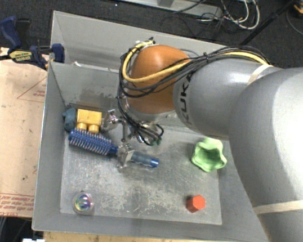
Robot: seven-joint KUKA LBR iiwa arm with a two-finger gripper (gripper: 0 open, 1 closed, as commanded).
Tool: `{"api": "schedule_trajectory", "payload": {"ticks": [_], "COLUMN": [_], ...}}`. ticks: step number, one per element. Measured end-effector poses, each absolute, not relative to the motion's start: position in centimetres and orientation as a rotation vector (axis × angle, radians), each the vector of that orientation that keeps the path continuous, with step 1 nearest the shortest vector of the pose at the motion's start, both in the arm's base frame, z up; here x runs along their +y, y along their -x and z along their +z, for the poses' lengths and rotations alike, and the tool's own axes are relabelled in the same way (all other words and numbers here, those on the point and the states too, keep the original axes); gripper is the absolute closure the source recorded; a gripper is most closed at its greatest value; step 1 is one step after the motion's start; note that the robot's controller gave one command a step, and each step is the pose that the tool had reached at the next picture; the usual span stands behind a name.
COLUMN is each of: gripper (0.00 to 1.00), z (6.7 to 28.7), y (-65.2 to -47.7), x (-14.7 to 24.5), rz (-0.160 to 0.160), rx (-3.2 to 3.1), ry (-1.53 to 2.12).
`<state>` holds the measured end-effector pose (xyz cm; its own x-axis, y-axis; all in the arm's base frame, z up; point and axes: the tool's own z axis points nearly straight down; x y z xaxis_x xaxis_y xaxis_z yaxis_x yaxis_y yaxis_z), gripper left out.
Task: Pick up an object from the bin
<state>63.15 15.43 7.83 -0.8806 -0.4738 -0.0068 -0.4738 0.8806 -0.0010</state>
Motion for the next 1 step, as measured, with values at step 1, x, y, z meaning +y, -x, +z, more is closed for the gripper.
{"api": "schedule_trajectory", "payload": {"ticks": [1], "gripper": [1.00], "z": [7.95], "y": [-63.23], "x": [15.48], "rz": [0.003], "rx": [3.037], "ry": [0.764]}}
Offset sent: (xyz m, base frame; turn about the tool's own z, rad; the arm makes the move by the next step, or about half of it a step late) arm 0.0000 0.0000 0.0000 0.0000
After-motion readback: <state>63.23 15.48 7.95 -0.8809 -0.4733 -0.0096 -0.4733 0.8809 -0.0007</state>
